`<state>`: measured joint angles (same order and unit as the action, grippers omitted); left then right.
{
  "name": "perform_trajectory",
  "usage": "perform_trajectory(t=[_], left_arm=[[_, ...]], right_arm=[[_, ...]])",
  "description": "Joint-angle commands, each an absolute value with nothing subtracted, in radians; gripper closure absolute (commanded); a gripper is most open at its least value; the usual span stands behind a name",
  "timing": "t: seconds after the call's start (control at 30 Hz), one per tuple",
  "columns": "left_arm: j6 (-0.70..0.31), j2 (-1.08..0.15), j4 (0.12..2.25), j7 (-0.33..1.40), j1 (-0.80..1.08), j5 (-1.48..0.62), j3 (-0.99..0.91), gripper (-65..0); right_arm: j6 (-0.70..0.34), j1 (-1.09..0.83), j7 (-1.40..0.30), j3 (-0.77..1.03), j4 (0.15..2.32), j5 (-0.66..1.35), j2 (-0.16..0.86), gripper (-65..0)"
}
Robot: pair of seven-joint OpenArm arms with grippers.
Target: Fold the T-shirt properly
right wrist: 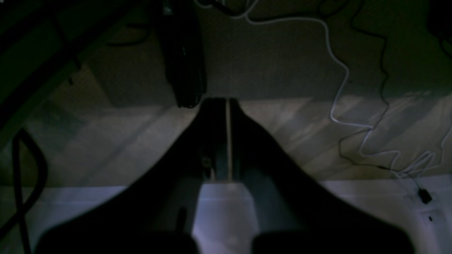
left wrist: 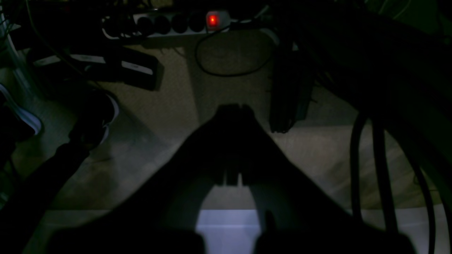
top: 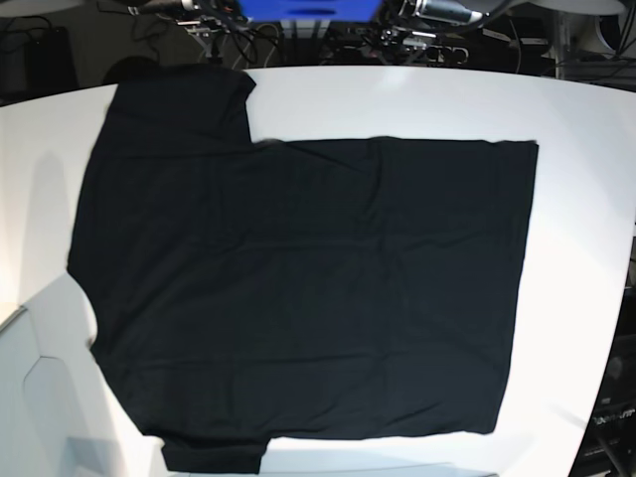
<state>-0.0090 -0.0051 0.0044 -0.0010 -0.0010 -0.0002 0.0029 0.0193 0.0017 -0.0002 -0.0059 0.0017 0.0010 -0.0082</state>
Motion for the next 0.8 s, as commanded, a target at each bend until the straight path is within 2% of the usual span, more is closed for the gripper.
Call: perform_trajectory(t=[0.0, 0.77], left_arm=[[0.004, -0.007, 0.002, -0.005, -0.005, 0.004, 0.004, 0.0], [0.004, -0.007, 0.001, -0.005, 0.004, 0.004, 0.007, 0.0]], right_arm=[[-0.005, -0.002, -0.004, -0.002, 0.0, 0.004, -0.005, 0.0], [-0.005, -0.005, -0.002, 0.001, 0.0, 0.004, -0.005, 0.0]])
